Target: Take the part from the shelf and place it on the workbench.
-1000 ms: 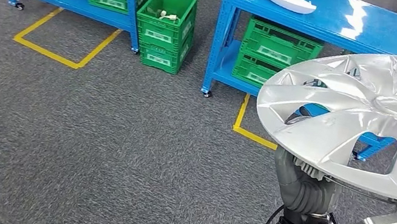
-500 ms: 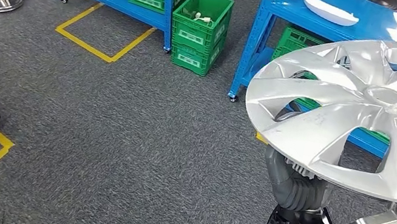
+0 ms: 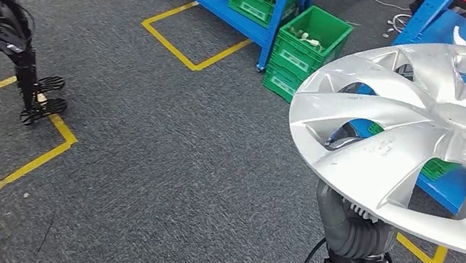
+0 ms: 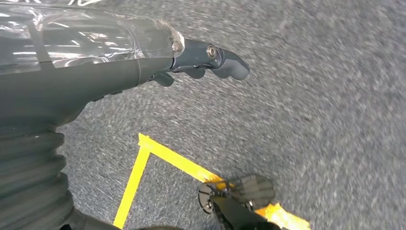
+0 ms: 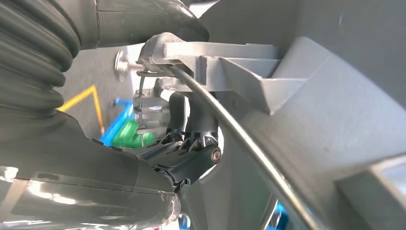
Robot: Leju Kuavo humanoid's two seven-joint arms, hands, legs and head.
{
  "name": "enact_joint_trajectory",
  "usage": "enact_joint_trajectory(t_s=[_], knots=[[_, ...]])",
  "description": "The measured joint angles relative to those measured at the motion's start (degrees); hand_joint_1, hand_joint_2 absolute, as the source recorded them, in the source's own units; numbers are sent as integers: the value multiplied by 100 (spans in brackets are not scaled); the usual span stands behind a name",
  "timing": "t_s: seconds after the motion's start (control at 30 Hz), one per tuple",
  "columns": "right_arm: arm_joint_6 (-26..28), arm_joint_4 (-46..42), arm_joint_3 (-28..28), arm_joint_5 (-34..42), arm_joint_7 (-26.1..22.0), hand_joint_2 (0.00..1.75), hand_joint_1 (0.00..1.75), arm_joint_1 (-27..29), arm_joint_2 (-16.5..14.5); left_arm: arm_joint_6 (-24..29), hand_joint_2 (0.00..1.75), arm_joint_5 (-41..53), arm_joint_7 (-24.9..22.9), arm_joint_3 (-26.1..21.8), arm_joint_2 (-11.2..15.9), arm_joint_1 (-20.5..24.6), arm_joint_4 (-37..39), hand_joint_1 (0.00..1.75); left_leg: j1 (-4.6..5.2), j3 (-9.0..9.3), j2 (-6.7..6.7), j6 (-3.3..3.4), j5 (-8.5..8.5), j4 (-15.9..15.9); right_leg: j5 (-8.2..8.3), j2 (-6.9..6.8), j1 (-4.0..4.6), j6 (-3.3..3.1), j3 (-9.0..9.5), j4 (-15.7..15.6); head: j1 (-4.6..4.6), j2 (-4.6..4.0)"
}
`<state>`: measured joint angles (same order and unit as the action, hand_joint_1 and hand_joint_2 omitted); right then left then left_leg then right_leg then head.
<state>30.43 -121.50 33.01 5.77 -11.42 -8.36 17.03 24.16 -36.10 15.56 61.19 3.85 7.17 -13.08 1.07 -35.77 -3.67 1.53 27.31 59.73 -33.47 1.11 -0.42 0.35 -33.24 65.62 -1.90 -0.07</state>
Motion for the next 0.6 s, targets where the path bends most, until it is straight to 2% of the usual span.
enact_joint_trajectory(t_s=[0.03,0.1,0.17,0.2,0.27,0.3,0.33,0.37,0.4,0.43,0.47,0.5,0.53,0.57,0.6], knots=[[-29,-1,3,28,-2,175,175,-21,1,-4,175,2,-7,3,-6,4,0,0,11,-2,-75,2,-16,-5,168,109,28,-79,147,-353,15,0],[-84,-2,4,71,-3,175,175,-64,9,-13,175,5,-22,11,-23,8,-1,0,-23,-27,-195,-22,-56,-19,288,256,73,-179,304,-719,37,1],[-136,-2,5,104,-2,175,175,-108,20,-15,175,6,-27,21,-32,0,-2,0,-46,-48,-316,-75,-107,-55,333,184,91,-215,353,-853,3,1],[-164,1,7,120,-1,175,175,-136,25,-14,175,2,-25,25,-34,-10,-2,0,-27,-55,-270,-93,-105,-60,376,110,76,-208,404,-961,-31,1],[-218,2,8,151,-1,175,175,-183,26,-12,175,-11,-13,31,-30,-12,-2,0,4,-178,64,-152,78,168,473,-55,22,-187,511,-1199,-21,1],[-238,4,8,159,-1,175,175,-190,26,-13,175,-20,-9,33,-35,-10,-3,0,-22,-320,265,-198,252,454,502,-138,1,-166,538,-1246,12,0],[-255,5,8,164,-1,175,175,-188,27,-14,175,-26,-6,34,-35,-4,-2,0,-75,-490,368,-261,428,801,508,-221,-20,-157,547,-1266,58,0],[-272,7,8,170,-1,175,175,-188,28,-14,175,-32,-8,34,-34,-4,-1,0,-136,-638,386,-329,543,1109,499,-315,-45,-126,548,-1255,91,0],[-286,8,10,178,-1,175,175,-188,28,-14,175,-35,-8,36,-34,-9,-1,0,-195,-715,387,-395,567,1273,481,-402,-73,-89,548,-1237,121,0],[-302,8,13,195,-2,175,175,-190,28,-15,175,-36,-8,37,-33,-14,0,0,-248,-682,407,-464,486,1229,458,-488,-109,-42,549,-1210,143,0],[-322,8,14,225,-11,175,175,-192,28,-17,175,-35,-8,40,-32,-18,1,0,-295,-534,481,-536,323,972,423,-570,-152,18,549,-1164,159,0],[-351,8,15,268,-31,175,175,-194,28,-20,175,-30,-8,42,-30,-16,0,0,-325,-337,625,-604,180,619,376,-643,-194,89,548,-1096,175,0],[-387,10,14,316,-59,175,175,-202,28,-24,175,-18,-5,45,-40,-12,-4,0,-338,-170,811,-641,69,325,319,-702,-218,165,540,-1022,196,0],[-429,11,12,358,-96,175,175,-218,27,-27,175,-2,-2,48,-38,-3,-7,0,-337,-68,954,-612,26,146,266,-747,-229,233,537,-954,213,0],[-472,15,12,387,-129,175,175,-242,25,-29,175,16,2,51,-37,9,-8,0,-318,-56,1031,-540,45,105,229,-788,-227,288,542,-911,209,0]])
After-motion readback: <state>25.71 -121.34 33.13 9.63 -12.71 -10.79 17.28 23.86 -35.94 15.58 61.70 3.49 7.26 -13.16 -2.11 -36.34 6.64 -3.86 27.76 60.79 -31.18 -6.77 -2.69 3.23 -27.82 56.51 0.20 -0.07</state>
